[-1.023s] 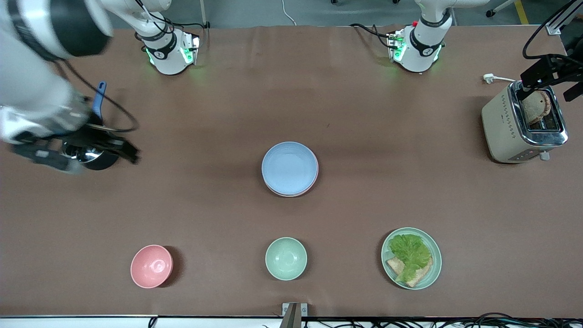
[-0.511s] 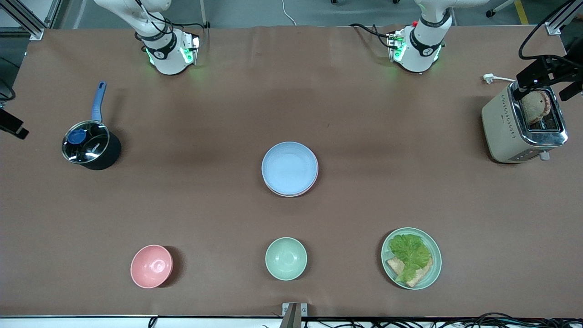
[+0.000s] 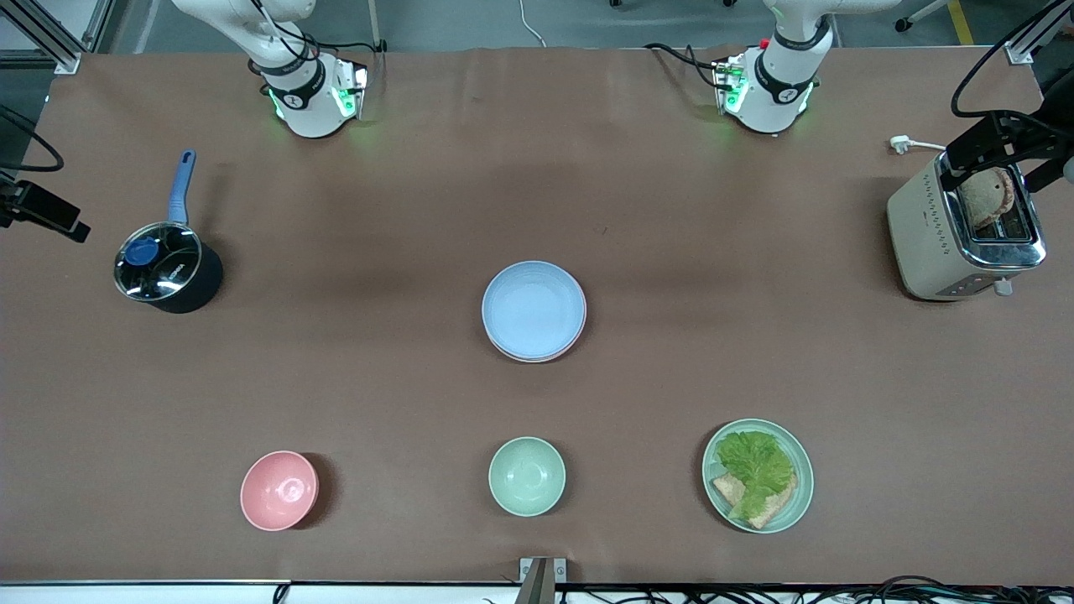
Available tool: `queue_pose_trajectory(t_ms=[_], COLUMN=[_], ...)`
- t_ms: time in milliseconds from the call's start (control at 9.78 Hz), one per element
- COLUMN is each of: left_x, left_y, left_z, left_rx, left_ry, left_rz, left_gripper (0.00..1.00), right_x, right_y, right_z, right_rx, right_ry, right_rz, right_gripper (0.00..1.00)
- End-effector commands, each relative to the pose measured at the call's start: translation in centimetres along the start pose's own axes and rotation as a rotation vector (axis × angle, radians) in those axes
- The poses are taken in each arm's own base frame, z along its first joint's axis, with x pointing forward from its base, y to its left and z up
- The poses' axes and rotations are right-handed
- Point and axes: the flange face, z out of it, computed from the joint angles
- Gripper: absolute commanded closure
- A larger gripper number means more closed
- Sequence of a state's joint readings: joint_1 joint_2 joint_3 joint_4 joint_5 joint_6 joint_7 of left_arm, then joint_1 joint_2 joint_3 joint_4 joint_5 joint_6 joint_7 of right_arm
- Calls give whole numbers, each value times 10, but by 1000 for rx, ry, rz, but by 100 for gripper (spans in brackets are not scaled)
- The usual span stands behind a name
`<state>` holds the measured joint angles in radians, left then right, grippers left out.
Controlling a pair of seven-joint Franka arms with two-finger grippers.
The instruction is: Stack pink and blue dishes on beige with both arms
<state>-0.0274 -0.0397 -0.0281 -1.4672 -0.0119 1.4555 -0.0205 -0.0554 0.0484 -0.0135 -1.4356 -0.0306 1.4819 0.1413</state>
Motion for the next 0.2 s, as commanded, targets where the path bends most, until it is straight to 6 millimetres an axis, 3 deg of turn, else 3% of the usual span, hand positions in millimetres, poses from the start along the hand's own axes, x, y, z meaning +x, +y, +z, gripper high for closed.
queue_pose_trajectory(t_ms=[0, 102], left_x=[3, 3], left_y=[1, 0], left_z=[14, 14], left_rx=[14, 17], left_ry=[-31, -31], left_rz=[-4, -3], left_gripper=[0, 0], right_x=[-10, -13], right_y=[1, 4], right_z=[0, -3], right_rx=[20, 26], right_ry=[6, 9], right_rz=[-8, -2], right_gripper=[0, 0])
